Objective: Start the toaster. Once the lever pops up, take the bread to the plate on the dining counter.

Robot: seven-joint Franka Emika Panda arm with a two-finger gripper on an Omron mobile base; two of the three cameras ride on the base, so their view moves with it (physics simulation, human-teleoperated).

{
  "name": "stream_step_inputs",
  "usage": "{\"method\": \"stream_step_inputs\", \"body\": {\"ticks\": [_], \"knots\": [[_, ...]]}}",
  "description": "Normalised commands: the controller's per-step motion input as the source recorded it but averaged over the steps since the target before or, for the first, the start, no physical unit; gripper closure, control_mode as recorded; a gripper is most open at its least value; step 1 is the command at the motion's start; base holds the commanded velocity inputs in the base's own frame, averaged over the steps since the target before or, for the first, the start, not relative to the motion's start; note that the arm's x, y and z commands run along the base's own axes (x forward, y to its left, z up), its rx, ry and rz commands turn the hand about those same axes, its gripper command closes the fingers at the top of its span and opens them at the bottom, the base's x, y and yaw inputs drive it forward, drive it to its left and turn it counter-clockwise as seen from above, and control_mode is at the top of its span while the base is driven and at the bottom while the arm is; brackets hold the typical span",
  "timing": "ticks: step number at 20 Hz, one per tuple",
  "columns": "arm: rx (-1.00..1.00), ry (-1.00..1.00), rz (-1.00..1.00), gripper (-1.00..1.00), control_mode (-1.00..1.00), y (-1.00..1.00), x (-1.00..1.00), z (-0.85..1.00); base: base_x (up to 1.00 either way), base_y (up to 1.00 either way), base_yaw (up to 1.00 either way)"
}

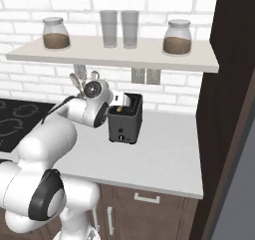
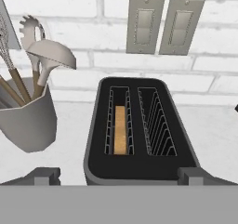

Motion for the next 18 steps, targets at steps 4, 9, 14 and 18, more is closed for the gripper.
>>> {"method": "stream_step_inputs", "body": {"ticks": [4,9,14,18], "knots": [[0.00,0.00,0.00,-1.00,-1.00,0.00,0.00,0.00,0.00,0.00,0.00],[0.00,0.00,0.00,-1.00,-1.00,0.00,0.00,0.00,0.00,0.00,0.00],[0.00,0.00,0.00,-1.00,-1.00,0.00,0.00,0.00,0.00,0.00,0.00],[0.00,0.00,0.00,-1.00,-1.00,0.00,0.00,0.00,0.00,0.00,0.00]]}}
